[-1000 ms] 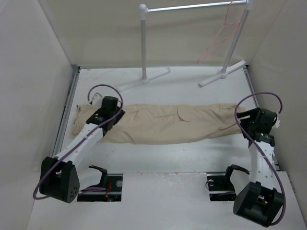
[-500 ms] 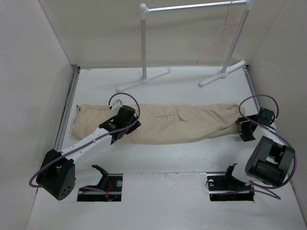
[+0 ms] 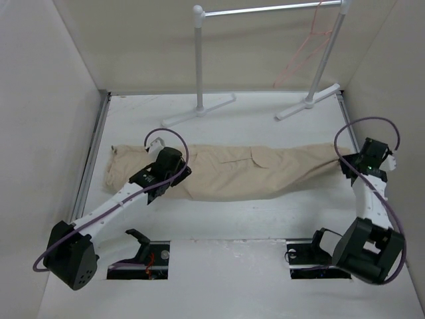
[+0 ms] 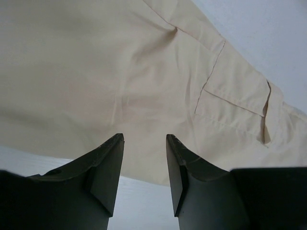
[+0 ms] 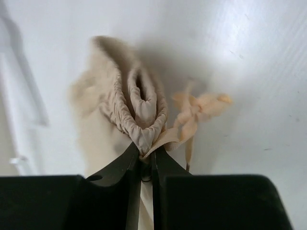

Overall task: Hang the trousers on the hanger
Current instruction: Fold the trousers at the center of the board, then pick up the hanger from the clothesline.

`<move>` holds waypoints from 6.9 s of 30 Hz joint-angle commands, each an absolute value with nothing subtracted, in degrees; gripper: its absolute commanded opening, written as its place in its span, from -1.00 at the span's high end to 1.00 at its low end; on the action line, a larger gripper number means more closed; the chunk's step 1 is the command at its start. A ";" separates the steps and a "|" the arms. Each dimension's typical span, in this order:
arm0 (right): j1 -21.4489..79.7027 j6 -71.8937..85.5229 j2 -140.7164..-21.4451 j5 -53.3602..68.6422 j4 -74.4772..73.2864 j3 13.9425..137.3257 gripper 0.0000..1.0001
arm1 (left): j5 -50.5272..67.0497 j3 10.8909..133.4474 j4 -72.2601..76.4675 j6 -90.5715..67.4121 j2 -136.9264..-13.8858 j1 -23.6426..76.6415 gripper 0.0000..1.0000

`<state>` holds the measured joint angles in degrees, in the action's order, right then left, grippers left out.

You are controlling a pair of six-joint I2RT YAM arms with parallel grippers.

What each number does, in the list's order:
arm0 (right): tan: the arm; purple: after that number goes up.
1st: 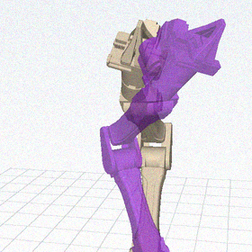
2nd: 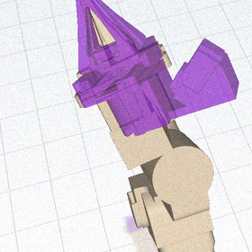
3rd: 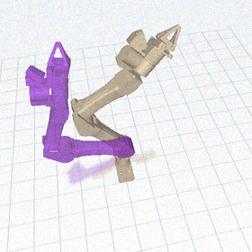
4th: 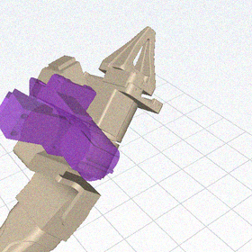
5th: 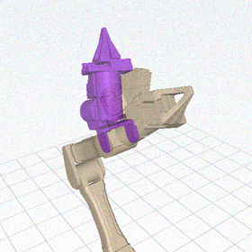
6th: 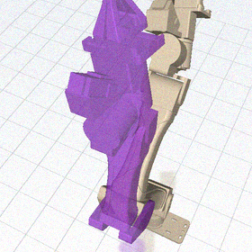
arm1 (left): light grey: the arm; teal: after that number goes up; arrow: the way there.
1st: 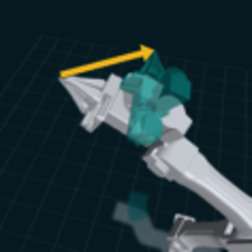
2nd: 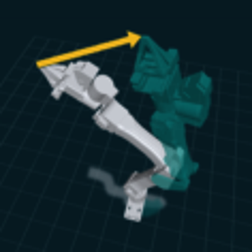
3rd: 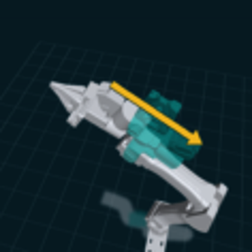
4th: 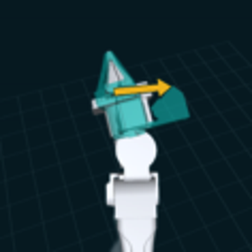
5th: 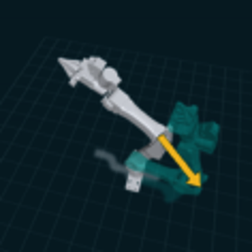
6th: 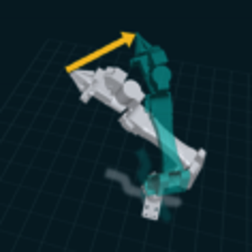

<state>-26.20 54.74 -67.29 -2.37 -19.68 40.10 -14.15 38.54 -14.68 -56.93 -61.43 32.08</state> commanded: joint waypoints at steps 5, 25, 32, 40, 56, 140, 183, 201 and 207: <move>-26.15 51.68 -59.15 -4.68 -25.40 53.61 0.85 | -19.33 46.40 -16.00 -57.57 -65.03 39.06 0.23; 16.33 47.98 -55.62 -19.57 -33.48 78.03 0.87 | -19.69 54.77 -27.58 -55.82 -53.82 31.97 0.14; 43.17 50.36 -77.30 -31.99 -33.31 95.24 0.86 | -9.77 48.08 -29.88 -52.56 -43.25 10.35 0.10; 56.98 50.89 -112.62 -29.19 -37.60 130.37 0.81 | -5.36 45.97 -30.85 -51.15 -39.55 -7.77 0.06; 60.00 53.18 -112.38 -18.55 -36.34 121.37 -0.15 | -14.25 58.72 -29.19 -47.72 -47.45 -9.02 -0.02; 37.24 55.91 -78.04 7.20 9.67 42.79 0.19 | -12.30 39.55 -16.43 -43.76 -58.10 8.28 0.31; 35.81 64.51 -82.79 5.54 10.37 28.57 0.56 | -12.04 42.02 -1.50 -49.75 -80.68 19.48 0.27; 26.78 47.12 -59.59 7.47 -18.11 56.75 0.41 | -7.64 45.52 -12.39 -46.15 -61.78 20.42 0.70; 9.04 40.69 -72.92 10.81 -20.13 83.19 0.91 | -10.19 50.27 -12.57 -43.60 -66.70 29.12 0.90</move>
